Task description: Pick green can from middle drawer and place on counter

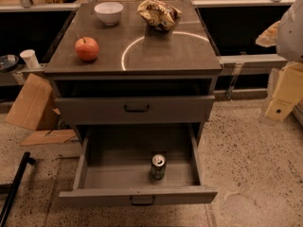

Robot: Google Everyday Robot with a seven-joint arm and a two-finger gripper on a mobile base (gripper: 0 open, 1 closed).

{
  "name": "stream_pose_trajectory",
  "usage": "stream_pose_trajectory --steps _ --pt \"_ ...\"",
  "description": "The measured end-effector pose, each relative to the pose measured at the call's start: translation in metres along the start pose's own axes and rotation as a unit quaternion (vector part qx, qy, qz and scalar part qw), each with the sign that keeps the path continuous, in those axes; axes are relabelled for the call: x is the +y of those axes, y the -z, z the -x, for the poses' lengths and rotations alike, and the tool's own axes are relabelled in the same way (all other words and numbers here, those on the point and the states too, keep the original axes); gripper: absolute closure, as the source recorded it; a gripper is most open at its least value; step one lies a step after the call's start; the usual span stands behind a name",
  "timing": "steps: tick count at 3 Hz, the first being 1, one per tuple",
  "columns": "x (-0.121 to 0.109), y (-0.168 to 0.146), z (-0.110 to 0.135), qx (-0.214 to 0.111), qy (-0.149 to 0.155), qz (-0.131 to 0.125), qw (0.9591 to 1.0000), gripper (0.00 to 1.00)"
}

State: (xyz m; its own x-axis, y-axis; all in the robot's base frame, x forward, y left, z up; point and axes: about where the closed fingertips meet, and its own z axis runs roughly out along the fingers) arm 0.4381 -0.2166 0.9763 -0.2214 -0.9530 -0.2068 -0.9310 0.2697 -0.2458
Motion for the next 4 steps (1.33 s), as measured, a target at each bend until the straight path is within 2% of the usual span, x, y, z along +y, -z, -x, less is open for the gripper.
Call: stream_pose_trajectory --steps 1,2,3,4 --pt "0.0 0.0 0.0 0.0 0.0 0.0 1.0 0.0" --pt "0.009 -0.019 0.014 -0.015 0.033 0.008 0.9993 0.0" --pt "0.043 -0.085 0.025 -0.029 0.074 0.042 0.996 0.0" --pt "0.043 -0.085 0.025 -0.03 0.074 0.042 0.996 0.0"
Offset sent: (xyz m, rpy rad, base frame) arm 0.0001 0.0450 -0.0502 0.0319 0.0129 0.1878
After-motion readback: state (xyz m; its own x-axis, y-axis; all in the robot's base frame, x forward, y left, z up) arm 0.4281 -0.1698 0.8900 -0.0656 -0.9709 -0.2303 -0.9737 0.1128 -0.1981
